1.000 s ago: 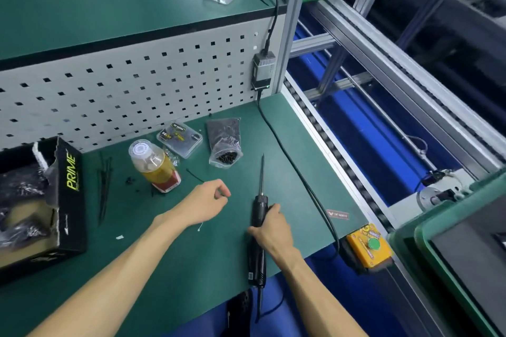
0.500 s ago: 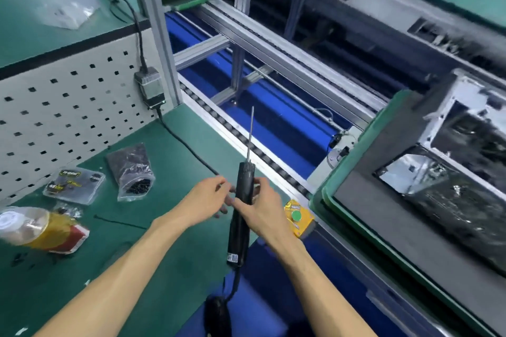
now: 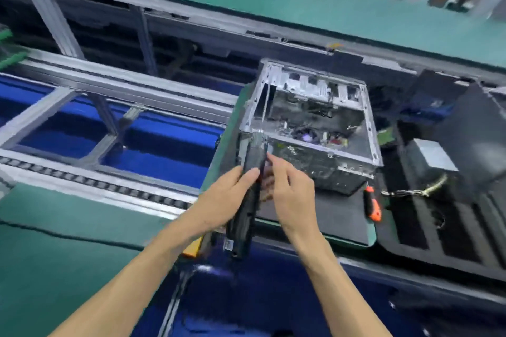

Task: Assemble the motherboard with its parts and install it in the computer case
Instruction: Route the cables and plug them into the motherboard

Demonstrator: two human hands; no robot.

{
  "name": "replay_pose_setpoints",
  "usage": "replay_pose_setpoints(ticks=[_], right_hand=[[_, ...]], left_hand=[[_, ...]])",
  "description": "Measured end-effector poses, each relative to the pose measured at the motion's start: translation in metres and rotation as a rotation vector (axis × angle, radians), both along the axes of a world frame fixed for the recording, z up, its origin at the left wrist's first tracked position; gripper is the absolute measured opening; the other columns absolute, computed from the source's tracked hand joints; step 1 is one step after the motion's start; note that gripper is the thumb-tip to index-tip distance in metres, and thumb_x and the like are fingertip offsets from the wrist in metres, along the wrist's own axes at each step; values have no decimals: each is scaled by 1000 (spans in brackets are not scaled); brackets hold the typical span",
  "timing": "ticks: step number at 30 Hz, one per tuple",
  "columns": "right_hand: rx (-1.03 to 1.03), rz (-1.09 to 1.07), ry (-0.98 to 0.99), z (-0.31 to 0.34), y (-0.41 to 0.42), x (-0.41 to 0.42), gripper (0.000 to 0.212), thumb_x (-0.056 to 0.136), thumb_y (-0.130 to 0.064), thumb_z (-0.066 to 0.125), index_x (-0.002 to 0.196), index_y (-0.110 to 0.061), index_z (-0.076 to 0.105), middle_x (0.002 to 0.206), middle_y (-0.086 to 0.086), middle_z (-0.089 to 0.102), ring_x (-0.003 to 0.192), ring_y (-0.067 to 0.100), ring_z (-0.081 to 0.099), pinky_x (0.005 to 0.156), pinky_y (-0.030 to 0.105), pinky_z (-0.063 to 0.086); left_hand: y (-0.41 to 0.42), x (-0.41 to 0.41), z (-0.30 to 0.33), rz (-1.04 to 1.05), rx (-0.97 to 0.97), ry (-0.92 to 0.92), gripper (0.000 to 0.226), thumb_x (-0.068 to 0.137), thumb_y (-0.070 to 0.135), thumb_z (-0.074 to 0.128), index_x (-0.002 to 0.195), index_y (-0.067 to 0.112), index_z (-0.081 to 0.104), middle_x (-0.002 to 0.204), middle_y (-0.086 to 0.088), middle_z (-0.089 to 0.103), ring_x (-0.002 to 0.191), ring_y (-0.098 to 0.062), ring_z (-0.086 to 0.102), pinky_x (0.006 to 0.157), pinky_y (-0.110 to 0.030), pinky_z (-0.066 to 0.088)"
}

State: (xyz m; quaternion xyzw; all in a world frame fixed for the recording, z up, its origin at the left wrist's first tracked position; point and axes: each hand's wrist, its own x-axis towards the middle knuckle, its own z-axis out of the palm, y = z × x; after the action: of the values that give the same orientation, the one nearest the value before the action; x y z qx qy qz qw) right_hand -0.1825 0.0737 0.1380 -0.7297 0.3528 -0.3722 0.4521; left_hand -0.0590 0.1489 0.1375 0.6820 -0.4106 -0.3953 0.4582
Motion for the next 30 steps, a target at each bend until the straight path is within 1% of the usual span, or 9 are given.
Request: replay_pose_setpoints(ticks=[4, 8, 10, 13, 16, 19, 21, 24, 30], right_hand=[[-335, -162, 20, 9, -49, -61, 43, 93, -13, 60, 134, -26, 57, 116, -7, 57, 97, 9, 60, 80, 24, 52], [-581, -182, 89, 6, -95, -111, 86, 82, 6, 71, 150, -35, 39, 152, 4, 31, 142, 14, 30, 117, 23, 26], [-599, -180, 98, 9, -120, -133, 94, 77, 12, 70, 152, -37, 39, 160, 7, 23, 151, 25, 21, 121, 26, 21], [-668, -261, 56, 5, -152, -163, 55, 93, -14, 64, 144, -33, 53, 162, 6, 26, 150, 32, 23, 121, 48, 28], [-463, -298, -155, -3, -175, -188, 42, 91, -25, 58, 128, -44, 63, 156, 10, 40, 145, 35, 38, 115, 55, 36], [-304, -407, -183, -5, -197, -211, 29, 88, -9, 73, 117, -10, 70, 149, 20, 47, 140, 34, 46, 117, 38, 36], [-310, -537, -228, -11, -209, -225, 24, 87, -3, 76, 109, 1, 68, 143, 21, 53, 135, 31, 53, 112, 34, 40], [-234, -683, -434, -20, -212, -244, 18, 93, -16, 68, 110, -9, 64, 141, 10, 58, 131, 19, 57, 107, 43, 48], [77, -703, -736, -44, -217, -289, 14, 93, -18, 61, 106, -10, 61, 136, 5, 64, 130, 36, 58, 102, 46, 54]], left_hand=[[-54, -48, 32, -85, -63, -75, 27, 101, 51, 46, 85, 44, 66, 78, 25, 67, 75, 8, 59, 72, -10, 43], [-112, -101, 62, -227, -75, -252, 32, 100, 52, 49, 78, 30, 58, 63, 25, 60, 61, 4, 54, 56, -16, 36], [-135, -128, 74, -302, -62, -363, 35, 101, 50, 46, 75, 28, 53, 63, 16, 59, 61, 1, 54, 56, -20, 35], [-161, -159, 88, -424, -51, -443, 41, 107, 40, 34, 87, 16, 60, 88, -2, 67, 85, -19, 61, 82, -38, 46], [-186, -180, 93, -462, -73, -383, 44, 108, 32, 35, 79, 10, 58, 72, 0, 60, 74, -29, 58, 64, -41, 44], [-211, -193, 87, -376, -71, -167, 22, 104, 20, 45, 97, 21, 66, 70, 10, 61, 60, -18, 64, 49, -42, 57], [-228, -198, 75, -366, -48, -157, 19, 101, 14, 49, 102, 23, 66, 79, -1, 63, 60, -14, 66, 58, -46, 61], [-252, -204, 46, -397, 34, -183, 20, 99, 9, 49, 98, 23, 62, 82, -8, 65, 59, -11, 66, 63, -38, 62], [-295, -227, -22, -558, 176, -326, 19, 95, 8, 50, 97, 23, 62, 87, -2, 72, 68, -9, 71, 64, -23, 58]])
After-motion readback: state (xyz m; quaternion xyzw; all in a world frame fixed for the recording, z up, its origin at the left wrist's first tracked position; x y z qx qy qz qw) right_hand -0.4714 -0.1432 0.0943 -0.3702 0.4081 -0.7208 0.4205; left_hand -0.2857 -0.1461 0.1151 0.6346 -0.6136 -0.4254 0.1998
